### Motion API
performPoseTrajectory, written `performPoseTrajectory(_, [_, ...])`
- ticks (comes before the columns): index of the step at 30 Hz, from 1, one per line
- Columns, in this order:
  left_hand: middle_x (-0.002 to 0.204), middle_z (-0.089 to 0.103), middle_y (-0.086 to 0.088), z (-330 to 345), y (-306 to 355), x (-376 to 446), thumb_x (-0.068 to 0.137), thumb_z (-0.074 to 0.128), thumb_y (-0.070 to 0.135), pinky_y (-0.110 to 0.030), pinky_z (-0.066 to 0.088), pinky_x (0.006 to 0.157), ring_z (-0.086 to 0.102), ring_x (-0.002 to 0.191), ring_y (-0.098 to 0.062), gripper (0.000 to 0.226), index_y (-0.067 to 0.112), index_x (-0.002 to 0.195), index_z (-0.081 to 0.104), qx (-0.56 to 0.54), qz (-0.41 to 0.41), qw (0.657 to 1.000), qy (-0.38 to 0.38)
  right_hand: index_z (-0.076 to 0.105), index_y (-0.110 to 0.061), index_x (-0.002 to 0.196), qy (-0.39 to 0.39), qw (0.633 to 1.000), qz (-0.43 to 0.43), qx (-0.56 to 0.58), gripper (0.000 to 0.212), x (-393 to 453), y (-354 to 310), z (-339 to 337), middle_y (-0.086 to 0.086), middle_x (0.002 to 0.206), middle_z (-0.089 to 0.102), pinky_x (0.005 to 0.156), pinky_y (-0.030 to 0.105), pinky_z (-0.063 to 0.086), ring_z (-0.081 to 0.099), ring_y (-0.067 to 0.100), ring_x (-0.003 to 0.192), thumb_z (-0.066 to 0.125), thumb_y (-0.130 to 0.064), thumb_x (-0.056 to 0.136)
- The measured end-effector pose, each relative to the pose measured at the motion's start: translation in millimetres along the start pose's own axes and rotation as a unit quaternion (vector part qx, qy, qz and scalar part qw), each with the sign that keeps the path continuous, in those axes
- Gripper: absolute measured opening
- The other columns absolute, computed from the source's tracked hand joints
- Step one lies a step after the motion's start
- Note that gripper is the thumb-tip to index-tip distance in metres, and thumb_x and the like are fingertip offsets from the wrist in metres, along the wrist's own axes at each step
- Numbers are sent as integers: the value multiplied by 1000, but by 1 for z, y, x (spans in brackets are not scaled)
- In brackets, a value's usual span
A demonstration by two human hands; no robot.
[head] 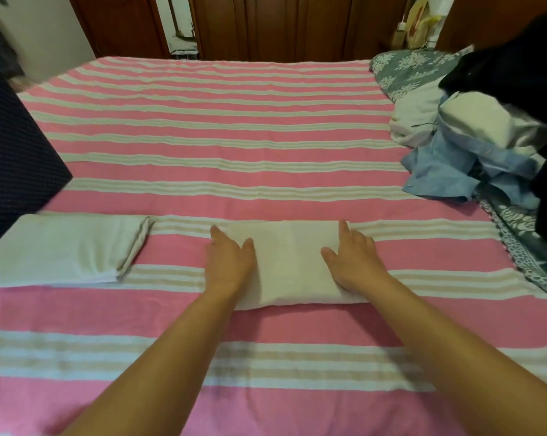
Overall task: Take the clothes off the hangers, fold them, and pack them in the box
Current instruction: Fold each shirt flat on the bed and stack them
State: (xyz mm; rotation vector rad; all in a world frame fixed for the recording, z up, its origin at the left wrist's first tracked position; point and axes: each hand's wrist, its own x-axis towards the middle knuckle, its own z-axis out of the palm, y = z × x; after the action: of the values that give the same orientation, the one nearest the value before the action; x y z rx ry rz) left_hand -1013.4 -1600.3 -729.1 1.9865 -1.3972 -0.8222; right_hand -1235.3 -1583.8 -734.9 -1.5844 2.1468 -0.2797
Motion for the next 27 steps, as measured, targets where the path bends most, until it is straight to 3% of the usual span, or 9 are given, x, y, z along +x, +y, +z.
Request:
performPoseTrajectory(3, [123,64,-16,-10,13,11,99,60,37,-30,51,64,65,93,-31,58,-1,140,48,-147,-127,977,-91,34,-5,149,16,973,105,206,66,-3,-5,-13,14,136,55,93,40,48,56,32,114,55,-43,99])
performPoseTrajectory(5, [112,73,-16,-25,5,9,91,70,40,-37,60,71,73,92,-35,57,-2,128,61,-228,-162,946,-162,55,1,130,-27,931,150,332,50,-8,-10,-24,15,114,70,87,44,55,67,33,95,63,-36,97])
performPoseTrajectory(9, [106,76,-9,-93,-20,2,95,69,38,-33,60,70,76,88,-25,47,5,128,61,-278,-117,944,-134,69,-3,108,-65,905,88,410,32,-29,-63,-27,11,88,78,81,46,60,74,31,81,71,-31,93])
performPoseTrajectory(14, [117,69,-8,-253,-63,53,94,60,57,-39,57,82,68,98,-28,61,10,132,58,-63,-38,996,50,69,-17,109,-152,872,-26,465,23,-39,-204,30,2,96,78,86,44,58,74,25,89,62,-36,98])
performPoseTrajectory(17, [117,65,-13,-326,-72,94,98,53,48,-35,47,69,64,95,-29,47,9,123,58,126,9,979,158,65,-17,111,-138,856,-70,493,24,-33,-287,63,2,100,76,85,45,59,73,25,90,61,-37,98])
performPoseTrajectory(20, [136,50,-17,-329,-94,109,101,49,26,-46,44,89,50,122,-37,39,8,135,45,433,10,879,196,63,-11,108,-144,883,-69,440,22,-16,-331,99,5,94,73,69,33,57,70,24,81,61,-31,98])
performPoseTrajectory(22, [145,42,-15,-298,-117,110,98,49,24,-47,39,105,40,132,-34,47,13,143,40,517,87,831,185,65,-7,108,-139,946,-79,282,26,-8,-334,122,9,95,72,66,34,54,68,27,78,60,-30,97])
performPoseTrajectory(24, [162,26,-15,-269,-137,114,103,39,41,-51,22,120,20,149,-36,55,24,155,30,484,139,858,101,59,-8,109,-33,982,-108,151,26,-6,-328,134,10,103,65,68,35,48,61,29,83,56,-31,97])
performPoseTrajectory(27, [171,-4,-1,-251,-164,127,100,11,65,-55,-6,124,-10,156,-30,66,40,161,-2,402,60,914,9,52,-11,132,167,946,-267,80,37,-22,-331,139,11,130,51,94,43,45,48,33,116,51,-26,98])
